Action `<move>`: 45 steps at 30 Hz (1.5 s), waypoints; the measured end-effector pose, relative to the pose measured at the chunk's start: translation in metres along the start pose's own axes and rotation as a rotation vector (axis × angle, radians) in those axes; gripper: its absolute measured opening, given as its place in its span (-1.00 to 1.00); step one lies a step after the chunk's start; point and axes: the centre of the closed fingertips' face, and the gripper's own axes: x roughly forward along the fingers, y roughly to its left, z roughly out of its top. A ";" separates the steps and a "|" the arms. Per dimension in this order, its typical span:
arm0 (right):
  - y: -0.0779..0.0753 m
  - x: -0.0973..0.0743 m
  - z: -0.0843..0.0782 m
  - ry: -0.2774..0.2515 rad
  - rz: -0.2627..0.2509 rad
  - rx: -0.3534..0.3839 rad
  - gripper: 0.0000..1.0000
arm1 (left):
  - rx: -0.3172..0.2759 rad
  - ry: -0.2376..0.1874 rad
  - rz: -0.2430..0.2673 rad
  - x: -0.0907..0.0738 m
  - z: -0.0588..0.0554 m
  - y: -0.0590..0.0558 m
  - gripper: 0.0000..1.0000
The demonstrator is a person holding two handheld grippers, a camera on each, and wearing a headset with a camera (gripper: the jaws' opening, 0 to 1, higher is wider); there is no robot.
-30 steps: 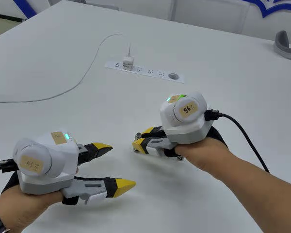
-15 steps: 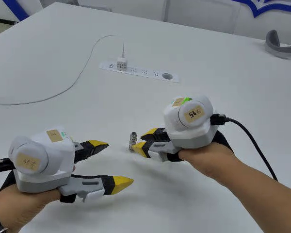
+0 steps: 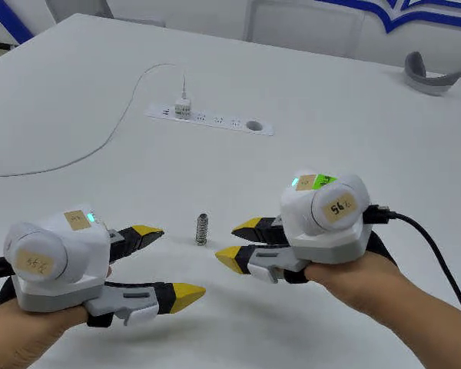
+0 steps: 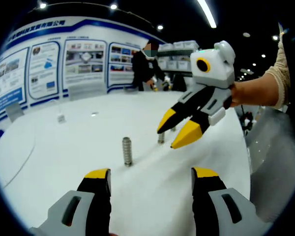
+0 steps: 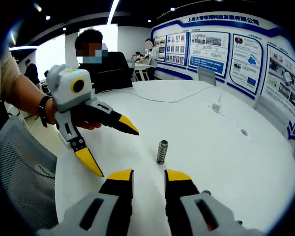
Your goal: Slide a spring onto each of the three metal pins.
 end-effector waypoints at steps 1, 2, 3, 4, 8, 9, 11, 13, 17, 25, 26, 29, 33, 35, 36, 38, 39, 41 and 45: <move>0.000 -0.002 0.000 -0.004 -0.002 0.003 -0.48 | -0.001 0.001 -0.001 0.000 0.000 0.000 0.36; 0.001 -0.005 -0.001 -0.008 -0.006 0.008 -0.47 | -0.001 0.002 -0.001 0.000 0.000 -0.002 0.37; 0.001 -0.007 -0.002 -0.011 -0.007 0.010 -0.47 | -0.001 0.003 -0.002 0.000 0.000 -0.002 0.38; 0.002 -0.010 -0.003 -0.013 -0.009 0.012 -0.46 | 0.001 0.003 -0.004 0.000 0.000 -0.003 0.39; 0.000 -0.019 -0.010 -0.009 -0.022 0.015 -0.45 | 0.009 0.006 -0.009 0.000 0.001 -0.004 0.40; -0.001 -0.022 -0.012 -0.011 -0.024 0.022 -0.44 | 0.010 0.006 -0.009 0.000 0.001 -0.003 0.41; -0.002 -0.027 -0.017 -0.009 -0.031 0.031 -0.43 | 0.011 0.006 -0.010 0.000 0.001 -0.003 0.42; -0.006 -0.031 -0.023 0.005 -0.047 0.026 -0.42 | 0.008 0.004 -0.011 0.000 0.001 -0.003 0.43; -0.013 -0.041 -0.033 0.014 -0.065 0.036 -0.41 | 0.006 0.007 -0.015 0.001 0.000 -0.004 0.45; -0.022 -0.061 -0.047 0.037 -0.093 0.037 -0.37 | 0.002 0.009 -0.017 0.001 -0.001 -0.005 0.50; -0.023 -0.063 -0.049 0.041 -0.098 0.039 -0.36 | 0.002 0.009 -0.018 0.001 -0.001 -0.006 0.51; -0.028 -0.070 -0.057 0.052 -0.117 0.049 -0.33 | 0.003 0.012 -0.023 0.002 -0.001 -0.009 0.52; -0.037 -0.080 -0.066 0.050 -0.143 0.060 -0.29 | 0.002 0.013 -0.028 0.002 0.000 -0.011 0.53; -0.042 -0.084 -0.070 0.048 -0.155 0.070 -0.27 | 0.002 0.016 -0.029 0.003 -0.001 -0.011 0.54; -0.044 -0.086 -0.072 0.047 -0.158 0.068 -0.25 | 0.001 0.016 -0.030 0.003 -0.001 -0.011 0.55; -0.048 -0.090 -0.074 0.038 -0.161 0.063 -0.22 | 0.003 0.016 -0.029 0.003 0.000 -0.010 0.56; -0.050 -0.091 -0.075 0.036 -0.166 0.064 -0.19 | 0.002 0.014 -0.028 0.003 0.001 -0.010 0.56; -0.054 -0.095 -0.079 0.034 -0.172 0.064 -0.12 | 0.000 0.013 -0.027 0.003 0.001 -0.010 0.56; -0.059 -0.100 -0.085 0.025 -0.177 0.076 0.01 | 0.003 0.019 -0.029 0.003 0.000 -0.011 0.58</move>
